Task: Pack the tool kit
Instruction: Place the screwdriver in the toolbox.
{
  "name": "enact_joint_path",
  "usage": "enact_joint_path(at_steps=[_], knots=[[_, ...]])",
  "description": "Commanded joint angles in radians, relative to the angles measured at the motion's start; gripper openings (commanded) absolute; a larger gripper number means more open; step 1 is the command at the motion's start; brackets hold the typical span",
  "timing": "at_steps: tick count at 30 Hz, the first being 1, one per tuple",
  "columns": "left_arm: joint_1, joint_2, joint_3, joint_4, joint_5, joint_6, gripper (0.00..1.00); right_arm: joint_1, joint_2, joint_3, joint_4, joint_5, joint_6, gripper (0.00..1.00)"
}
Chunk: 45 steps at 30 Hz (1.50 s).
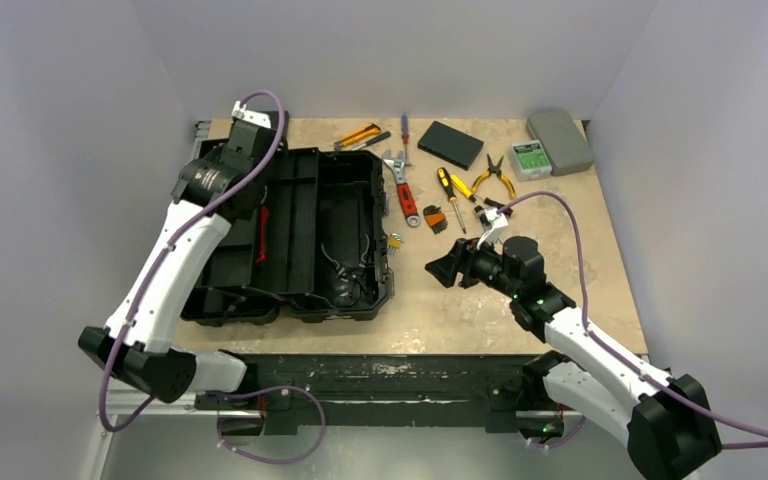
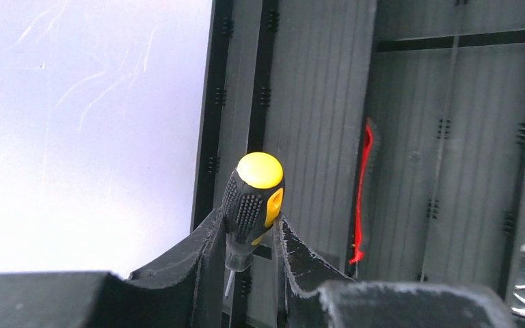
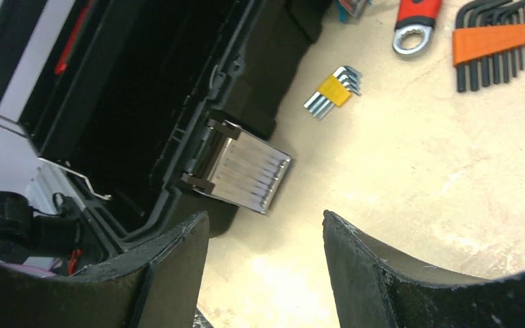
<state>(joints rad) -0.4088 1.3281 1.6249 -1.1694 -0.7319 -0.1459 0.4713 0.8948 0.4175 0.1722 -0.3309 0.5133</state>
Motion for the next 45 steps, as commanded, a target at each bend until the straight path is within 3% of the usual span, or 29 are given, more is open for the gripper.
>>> enact_joint_path(at_steps=[1, 4, 7, 14, 20, 23, 27, 35, 37, 45], knots=[[0.080, 0.039, 0.018, 0.027, 0.071, 0.010, 0.00, 0.001, -0.031, -0.029, 0.019, 0.062, -0.032, 0.61], [0.124, 0.035, 0.022, 0.135, 0.212, 0.008, 0.00, 0.001, -0.045, -0.068, 0.060, 0.065, -0.025, 0.61], [0.149, 0.074, 0.084, 0.173, 0.260, 0.012, 0.00, 0.002, -0.049, -0.087, 0.077, 0.071, -0.025, 0.61], [0.197, 0.334, 0.326, 0.056, 0.339, 0.042, 0.00, 0.002, -0.049, -0.106, 0.082, 0.088, -0.030, 0.60], [0.222, 0.448, 0.353, 0.013, 0.399, 0.016, 0.00, 0.002, -0.058, -0.118, 0.093, 0.094, -0.031, 0.60], [0.226, 0.481, 0.378, -0.018, 0.423, 0.008, 0.18, 0.002, -0.055, -0.119, 0.096, 0.100, -0.032, 0.60], [0.226, 0.473, 0.406, -0.045, 0.479, -0.004, 0.53, 0.002, -0.049, -0.114, 0.085, 0.115, -0.039, 0.60], [0.225, 0.341, 0.380, -0.029, 0.614, -0.032, 0.81, 0.003, -0.070, -0.114, 0.067, 0.142, -0.041, 0.60], [0.225, 0.296, 0.364, -0.022, 0.650, -0.051, 0.98, 0.002, -0.076, -0.115, 0.063, 0.149, -0.039, 0.60], [0.225, 0.047, 0.109, 0.158, 0.867, -0.135, 1.00, 0.003, -0.079, -0.116, 0.062, 0.166, -0.040, 0.60]])
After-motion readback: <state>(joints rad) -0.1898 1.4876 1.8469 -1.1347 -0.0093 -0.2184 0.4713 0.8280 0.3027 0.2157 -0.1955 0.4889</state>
